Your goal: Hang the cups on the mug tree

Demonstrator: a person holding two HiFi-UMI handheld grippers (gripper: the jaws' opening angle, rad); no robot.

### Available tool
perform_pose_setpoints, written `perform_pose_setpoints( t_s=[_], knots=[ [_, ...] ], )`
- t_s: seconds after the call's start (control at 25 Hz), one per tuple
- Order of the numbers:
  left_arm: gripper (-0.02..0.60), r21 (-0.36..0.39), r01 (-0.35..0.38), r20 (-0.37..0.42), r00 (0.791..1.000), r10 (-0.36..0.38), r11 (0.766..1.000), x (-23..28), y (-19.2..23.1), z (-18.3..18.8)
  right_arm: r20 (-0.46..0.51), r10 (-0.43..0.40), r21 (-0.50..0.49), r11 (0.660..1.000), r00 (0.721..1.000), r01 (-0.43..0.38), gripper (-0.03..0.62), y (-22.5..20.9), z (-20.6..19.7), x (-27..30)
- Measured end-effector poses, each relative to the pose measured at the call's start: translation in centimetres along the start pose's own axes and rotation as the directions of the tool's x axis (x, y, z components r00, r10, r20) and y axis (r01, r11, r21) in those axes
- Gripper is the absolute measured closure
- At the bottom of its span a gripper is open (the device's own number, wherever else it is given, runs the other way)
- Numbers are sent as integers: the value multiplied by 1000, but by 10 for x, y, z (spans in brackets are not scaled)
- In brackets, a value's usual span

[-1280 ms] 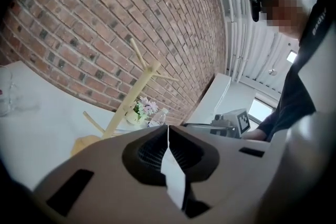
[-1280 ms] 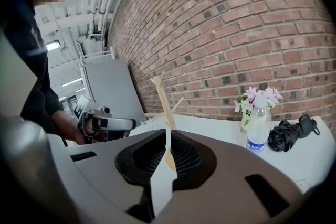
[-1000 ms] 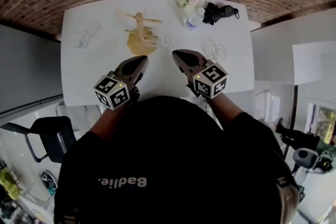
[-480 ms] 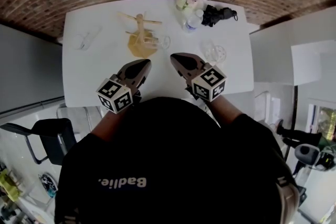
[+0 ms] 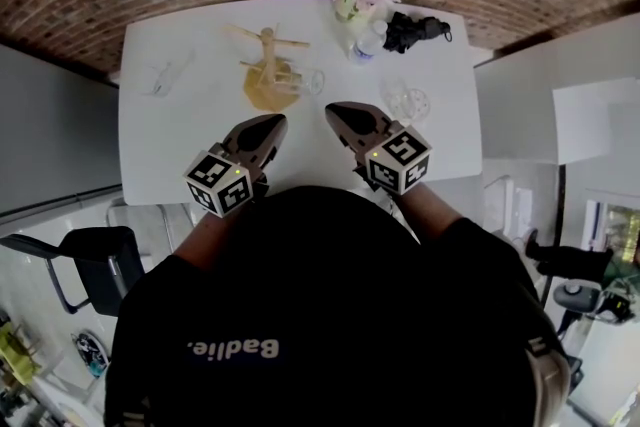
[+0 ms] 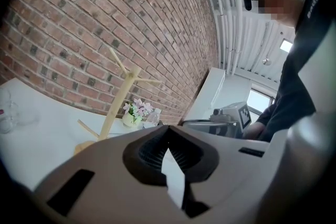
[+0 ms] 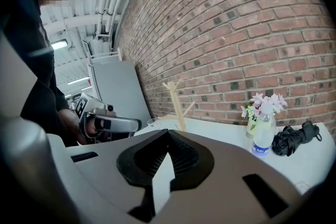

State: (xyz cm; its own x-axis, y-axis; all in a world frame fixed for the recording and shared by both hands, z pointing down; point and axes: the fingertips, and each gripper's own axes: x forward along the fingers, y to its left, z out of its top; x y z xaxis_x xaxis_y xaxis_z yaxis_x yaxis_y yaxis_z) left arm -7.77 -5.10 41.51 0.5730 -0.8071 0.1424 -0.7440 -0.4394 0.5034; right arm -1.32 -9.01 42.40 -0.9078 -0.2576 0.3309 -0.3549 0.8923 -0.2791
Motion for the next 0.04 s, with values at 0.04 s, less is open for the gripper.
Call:
perform_pose_setpoints(
  t_s=[0.04],
  knots=[
    [578, 0, -1, 0, 1000, 1, 1000, 0, 1, 0, 1, 0, -1, 1000, 1000, 0, 565, 0, 1, 0]
  ],
)
